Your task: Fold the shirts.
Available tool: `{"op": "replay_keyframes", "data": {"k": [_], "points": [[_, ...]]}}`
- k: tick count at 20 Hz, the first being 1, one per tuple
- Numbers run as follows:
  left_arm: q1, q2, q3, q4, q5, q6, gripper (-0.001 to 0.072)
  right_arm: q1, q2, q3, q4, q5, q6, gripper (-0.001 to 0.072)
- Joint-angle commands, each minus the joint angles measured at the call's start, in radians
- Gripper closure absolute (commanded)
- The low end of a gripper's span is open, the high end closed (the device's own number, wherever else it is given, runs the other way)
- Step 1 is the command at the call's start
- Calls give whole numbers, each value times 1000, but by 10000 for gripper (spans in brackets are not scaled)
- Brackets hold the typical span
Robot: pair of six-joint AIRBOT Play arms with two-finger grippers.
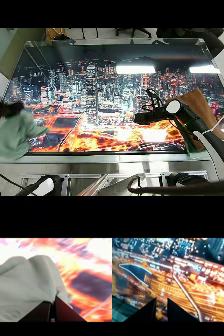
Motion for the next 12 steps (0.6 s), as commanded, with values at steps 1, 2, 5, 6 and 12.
{"op": "replay_keyframes", "data": {"k": [1, 2, 5, 6, 12], "points": [[-260, 47, 249, -232, -44, 19, 697, 0, 5, 0, 0, 9, 0, 550], [-346, 59, 287, -241, -41, 18, 697, 0, 8, 0, 0, 16, 0, 550], [-570, 59, 308, -235, -42, 18, 698, 0, 32, 0, 0, 32, 0, 550], [-630, 51, 284, -233, -35, 17, 697, 0, 45, 0, -3, 36, 0, 550], [-795, -130, 142, -233, 17, 8, 697, -4, 105, 0, -51, 41, 1, 549]]}}
